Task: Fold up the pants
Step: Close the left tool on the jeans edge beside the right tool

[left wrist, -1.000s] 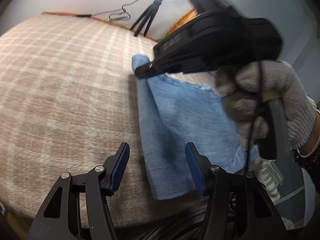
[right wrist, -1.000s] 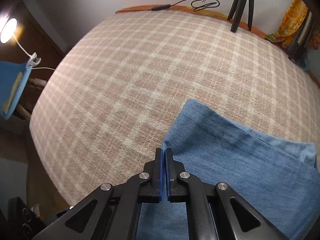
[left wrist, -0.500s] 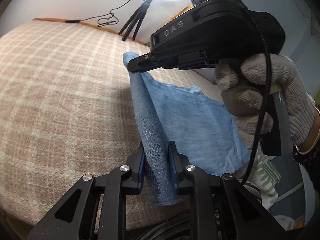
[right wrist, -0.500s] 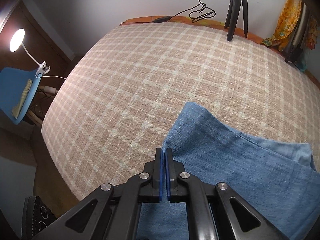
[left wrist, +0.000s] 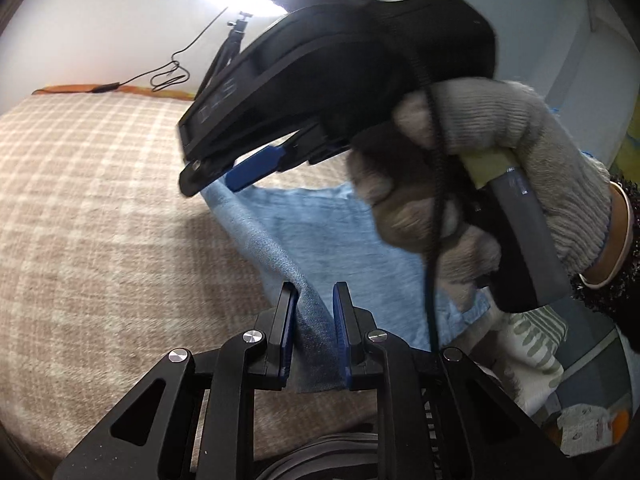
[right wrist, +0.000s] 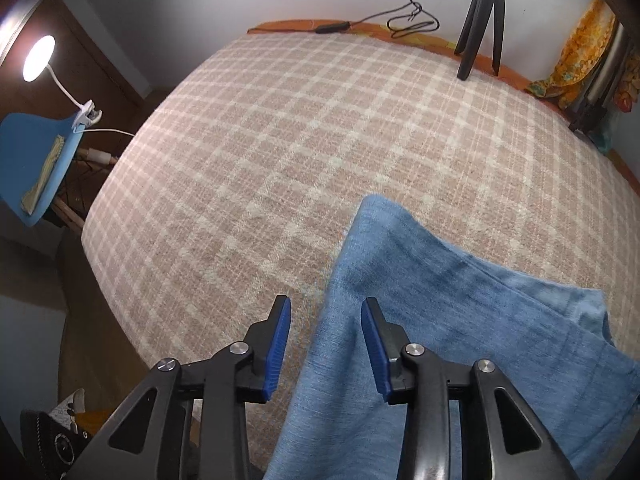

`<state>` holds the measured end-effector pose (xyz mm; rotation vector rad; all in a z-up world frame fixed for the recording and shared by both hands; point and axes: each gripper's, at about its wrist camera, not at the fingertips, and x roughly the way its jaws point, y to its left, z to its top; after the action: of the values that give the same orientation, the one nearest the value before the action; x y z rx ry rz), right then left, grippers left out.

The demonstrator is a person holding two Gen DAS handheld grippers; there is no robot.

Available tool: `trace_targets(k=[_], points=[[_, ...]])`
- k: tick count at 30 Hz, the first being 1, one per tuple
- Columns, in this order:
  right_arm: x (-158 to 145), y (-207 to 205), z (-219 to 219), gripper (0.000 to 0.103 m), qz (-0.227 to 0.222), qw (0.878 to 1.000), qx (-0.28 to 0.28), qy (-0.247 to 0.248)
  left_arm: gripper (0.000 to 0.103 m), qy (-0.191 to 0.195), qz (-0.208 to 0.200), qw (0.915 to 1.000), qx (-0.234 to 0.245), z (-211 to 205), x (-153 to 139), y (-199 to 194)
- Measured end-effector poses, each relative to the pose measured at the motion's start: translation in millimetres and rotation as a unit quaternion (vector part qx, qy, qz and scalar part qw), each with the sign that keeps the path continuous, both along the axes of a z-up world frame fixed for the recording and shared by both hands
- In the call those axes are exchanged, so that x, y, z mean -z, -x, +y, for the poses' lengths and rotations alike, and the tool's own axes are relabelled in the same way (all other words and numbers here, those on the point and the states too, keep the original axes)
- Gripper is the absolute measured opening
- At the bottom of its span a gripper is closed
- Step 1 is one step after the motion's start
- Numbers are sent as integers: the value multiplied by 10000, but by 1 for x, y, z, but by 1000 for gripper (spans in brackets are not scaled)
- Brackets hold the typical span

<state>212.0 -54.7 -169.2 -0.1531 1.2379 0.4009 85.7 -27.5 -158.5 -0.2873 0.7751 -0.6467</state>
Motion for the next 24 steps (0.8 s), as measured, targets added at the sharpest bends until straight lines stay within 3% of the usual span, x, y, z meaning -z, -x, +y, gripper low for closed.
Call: trace_targets(k=[5, 8, 13, 24], points=[[9, -2, 2, 36, 23, 9994, -6, 339, 16, -62, -46, 9999, 100, -11, -3, 2], [11, -3, -4, 20, 45, 9992, 57, 391, 16, -85, -58, 9998, 156, -17, -4, 4], [3, 2, -19, 7, -152, 9994, 116, 297, 16, -50, -79, 9995, 303, -23, -8, 3], [-25, 24, -93, 2, -700, 9951, 606, -336, 13, 28, -286, 9958, 864, -57, -32, 1]])
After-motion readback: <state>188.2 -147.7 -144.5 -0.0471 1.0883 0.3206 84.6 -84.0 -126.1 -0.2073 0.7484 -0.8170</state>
